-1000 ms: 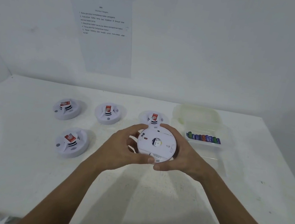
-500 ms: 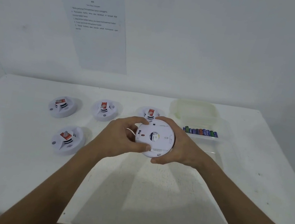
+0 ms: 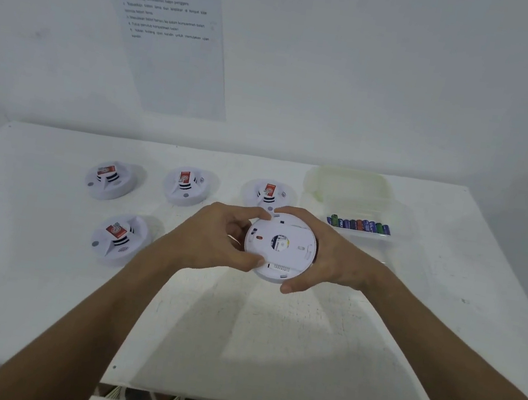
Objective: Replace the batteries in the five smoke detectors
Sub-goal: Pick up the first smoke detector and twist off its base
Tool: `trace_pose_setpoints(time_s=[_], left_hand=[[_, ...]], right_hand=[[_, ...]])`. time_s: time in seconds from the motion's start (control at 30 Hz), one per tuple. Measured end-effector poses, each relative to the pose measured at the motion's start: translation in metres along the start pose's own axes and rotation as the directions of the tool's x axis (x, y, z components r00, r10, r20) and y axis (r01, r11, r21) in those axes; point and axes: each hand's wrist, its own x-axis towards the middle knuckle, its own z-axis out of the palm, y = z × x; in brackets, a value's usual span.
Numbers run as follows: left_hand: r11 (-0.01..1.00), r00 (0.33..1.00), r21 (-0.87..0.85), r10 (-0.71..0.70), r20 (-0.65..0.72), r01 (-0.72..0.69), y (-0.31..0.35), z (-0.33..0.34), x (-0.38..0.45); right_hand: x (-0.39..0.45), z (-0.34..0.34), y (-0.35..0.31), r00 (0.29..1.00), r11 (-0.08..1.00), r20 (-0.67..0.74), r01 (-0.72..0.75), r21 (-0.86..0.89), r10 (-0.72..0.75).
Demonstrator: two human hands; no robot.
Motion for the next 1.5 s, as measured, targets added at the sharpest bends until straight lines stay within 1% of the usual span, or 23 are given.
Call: trace_pose_setpoints(time_s=[0.07,0.17,0.3,0.53,0.6,0.7,0.77,0.9,1.0,1.07,1.13,1.23,1.37,1.43,1.5], left_hand=[[1.000,1.000,-0.020,-0.007,0.027,0.008,0.003,-0.002,0.001],[1.000,1.000,-0.002,-0.016,0.025,0.016,0.005,-0.003,0.001],[0.999,1.000,0.051,-0.008,-0.022,0.009,0.009,0.000,0.001],[0.986,0.991,0.168,0.038,-0.126,-0.016,0.008,0.010,0.001],[0.981,0.993,0.195,0.045,-0.112,-0.023,0.006,0.011,0.000],[0.988,0.997,0.156,0.017,-0.074,-0.005,0.004,0.007,-0.001],[0.986,0.997,0.165,0.005,-0.071,0.006,0.004,0.005,-0.001],[0.967,0.995,0.252,0.067,-0.076,-0.046,0.006,0.003,0.000],[0.914,0.995,0.399,0.093,-0.021,-0.077,0.008,0.002,0.003],[0.889,0.996,0.451,0.092,-0.001,-0.082,0.010,0.004,0.003],[0.876,0.993,0.470,0.122,0.000,-0.108,0.011,0.006,0.001],[0.858,0.981,0.489,0.194,-0.027,-0.156,0.010,0.005,-0.001],[0.828,0.967,0.533,0.247,-0.067,-0.175,0.008,0.006,-0.005],[0.836,0.967,0.524,0.242,-0.082,-0.164,0.004,0.008,-0.006],[0.871,0.968,0.466,0.228,-0.102,-0.156,-0.002,0.008,-0.007]], right_hand=[[0.000,0.001,0.000,1.000,1.000,-0.021,0.012,0.000,-0.012],[0.000,0.004,0.001,0.998,1.000,-0.060,0.029,-0.001,-0.029],[0.002,0.008,0.005,0.992,0.999,-0.112,0.052,0.016,-0.050],[0.005,0.009,0.008,0.993,0.996,-0.112,0.052,0.070,-0.044],[0.005,0.006,0.009,0.995,0.997,-0.094,0.042,0.067,-0.036],[0.003,0.002,0.010,0.996,0.999,-0.087,0.019,0.038,-0.016],[0.002,-0.001,0.010,0.996,1.000,-0.092,0.014,0.025,-0.012],[0.002,-0.002,0.008,0.996,1.000,-0.092,0.014,-0.005,-0.014],[0.002,0.002,0.008,0.999,1.000,-0.047,0.011,-0.012,-0.011],[0.003,0.004,0.008,0.999,1.000,-0.031,0.019,-0.004,-0.019],[0.004,0.005,0.009,0.999,1.000,-0.022,0.024,0.002,-0.024],[0.005,0.007,0.010,0.999,0.999,-0.021,0.032,-0.035,-0.033],[0.008,0.009,0.010,0.999,0.997,-0.028,0.043,-0.067,-0.045],[0.009,0.010,0.010,0.999,0.997,-0.022,0.044,-0.064,-0.045],[0.009,0.010,0.010,0.999,0.998,-0.031,0.043,-0.042,-0.044]])
